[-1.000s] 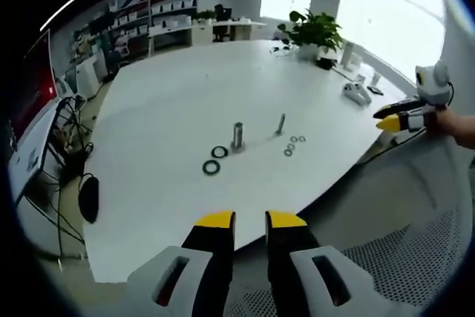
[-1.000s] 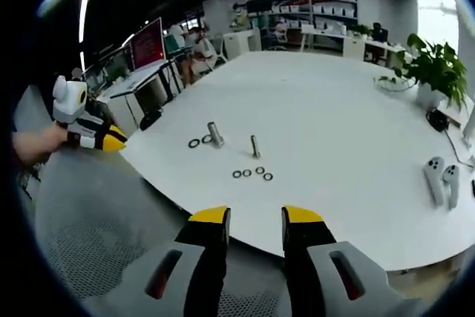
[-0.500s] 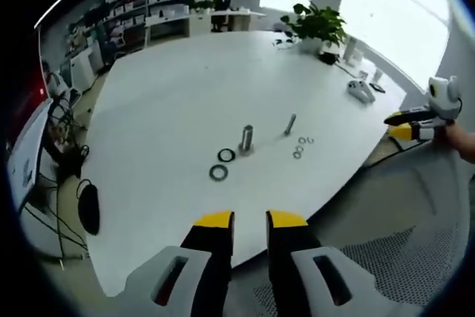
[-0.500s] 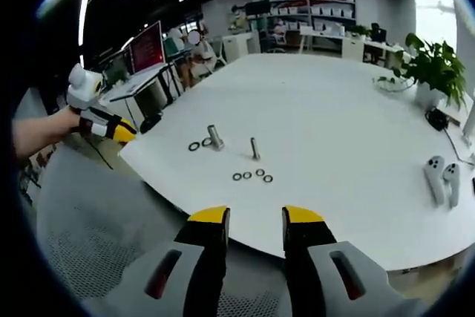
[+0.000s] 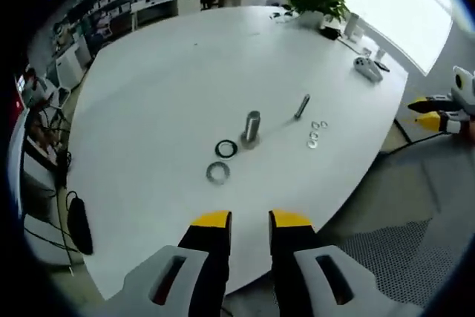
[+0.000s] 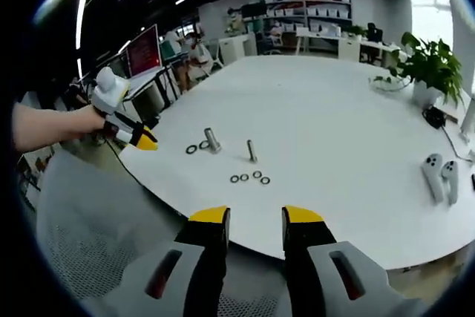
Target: Place the washer onto the threaded stud by aligning its center hole with the stud, sliding it down to the base, and recovering from edge contact or off-axis alignment until the washer reaches the visible bottom stop.
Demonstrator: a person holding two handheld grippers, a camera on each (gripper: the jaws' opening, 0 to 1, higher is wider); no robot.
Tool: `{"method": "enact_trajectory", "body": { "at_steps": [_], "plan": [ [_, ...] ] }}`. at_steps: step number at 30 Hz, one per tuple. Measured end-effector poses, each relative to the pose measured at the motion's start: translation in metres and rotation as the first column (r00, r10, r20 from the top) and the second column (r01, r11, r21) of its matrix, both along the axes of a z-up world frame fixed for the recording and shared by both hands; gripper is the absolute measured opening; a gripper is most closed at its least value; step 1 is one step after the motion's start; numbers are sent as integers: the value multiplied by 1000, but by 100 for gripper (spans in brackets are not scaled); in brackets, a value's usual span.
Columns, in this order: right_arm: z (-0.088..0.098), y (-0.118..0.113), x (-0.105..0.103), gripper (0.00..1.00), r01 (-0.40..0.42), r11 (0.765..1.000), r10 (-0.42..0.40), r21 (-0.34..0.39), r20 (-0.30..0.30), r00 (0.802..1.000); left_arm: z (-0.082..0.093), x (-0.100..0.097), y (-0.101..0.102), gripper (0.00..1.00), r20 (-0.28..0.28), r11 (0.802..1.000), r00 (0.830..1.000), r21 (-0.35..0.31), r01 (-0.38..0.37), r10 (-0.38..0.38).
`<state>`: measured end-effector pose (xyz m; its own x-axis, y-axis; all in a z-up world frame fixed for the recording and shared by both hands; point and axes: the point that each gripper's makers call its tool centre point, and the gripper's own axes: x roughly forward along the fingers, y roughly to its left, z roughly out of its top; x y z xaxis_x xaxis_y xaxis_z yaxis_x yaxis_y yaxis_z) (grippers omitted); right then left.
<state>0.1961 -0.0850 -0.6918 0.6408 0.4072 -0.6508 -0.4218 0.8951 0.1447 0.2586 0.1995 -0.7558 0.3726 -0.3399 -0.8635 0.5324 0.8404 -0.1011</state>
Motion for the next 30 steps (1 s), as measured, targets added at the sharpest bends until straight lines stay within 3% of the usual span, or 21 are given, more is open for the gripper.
{"method": "enact_trajectory", "body": {
  "at_steps": [9, 12, 14, 21, 30],
  "plan": [
    [-1, -1, 0, 30, 7, 1000, -7, 2, -1, 1000, -37, 32, -4, 23, -87, 994, 995, 100, 47, -39],
    [-1, -2, 0, 30, 8, 1000, -8, 4, -3, 1000, -49, 39, -9, 25, -109, 993, 993, 109, 50, -38],
    [-1, -2, 0, 30, 8, 1000, -8, 5, -1, 1000, -57, 40, -6, 27, -134, 987, 990, 148, 69, -49],
    [2, -3, 2, 30, 25, 1000, -25, 16, 14, 1000, -68, 47, 2, 30, -150, 973, 985, 205, 111, -81],
    [2, -3, 2, 30, 23, 1000, -23, 14, 15, 1000, -74, 61, 2, 33, -151, 977, 988, 203, 72, -41]
  ]
}}
